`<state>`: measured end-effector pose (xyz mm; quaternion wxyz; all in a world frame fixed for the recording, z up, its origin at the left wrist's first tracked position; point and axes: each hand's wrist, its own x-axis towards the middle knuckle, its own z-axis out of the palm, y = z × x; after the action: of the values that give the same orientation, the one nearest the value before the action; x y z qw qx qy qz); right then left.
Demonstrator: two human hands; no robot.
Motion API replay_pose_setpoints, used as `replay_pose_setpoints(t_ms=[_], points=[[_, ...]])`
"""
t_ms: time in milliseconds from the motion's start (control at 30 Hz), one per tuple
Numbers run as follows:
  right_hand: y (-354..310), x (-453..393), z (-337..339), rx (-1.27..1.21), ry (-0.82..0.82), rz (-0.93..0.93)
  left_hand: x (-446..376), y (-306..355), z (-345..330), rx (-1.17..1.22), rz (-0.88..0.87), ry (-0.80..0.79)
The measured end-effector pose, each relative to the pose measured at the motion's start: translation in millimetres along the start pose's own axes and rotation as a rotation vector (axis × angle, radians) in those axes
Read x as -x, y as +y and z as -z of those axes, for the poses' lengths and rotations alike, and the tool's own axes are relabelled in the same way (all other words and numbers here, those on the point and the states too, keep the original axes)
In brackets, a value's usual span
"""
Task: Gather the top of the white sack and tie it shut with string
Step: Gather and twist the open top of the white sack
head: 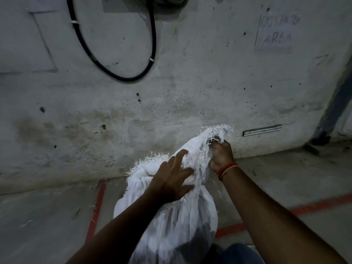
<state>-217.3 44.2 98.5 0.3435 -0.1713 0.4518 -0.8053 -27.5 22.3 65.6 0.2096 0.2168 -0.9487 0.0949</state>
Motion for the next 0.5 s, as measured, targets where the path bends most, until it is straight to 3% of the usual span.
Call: replay_pose_setpoints(t_ms=[233, 500], points=[[2.0, -2.6, 0.1, 0.007, 0.027, -0.004, 5.9, 11.0, -15.6, -0.218, 0.289, 0.027], [1.0, -6.7, 11.5, -0.039, 0.022, -0.02, -19.8, -9.5, 3.2, -0.04, 0.508, 0.262]])
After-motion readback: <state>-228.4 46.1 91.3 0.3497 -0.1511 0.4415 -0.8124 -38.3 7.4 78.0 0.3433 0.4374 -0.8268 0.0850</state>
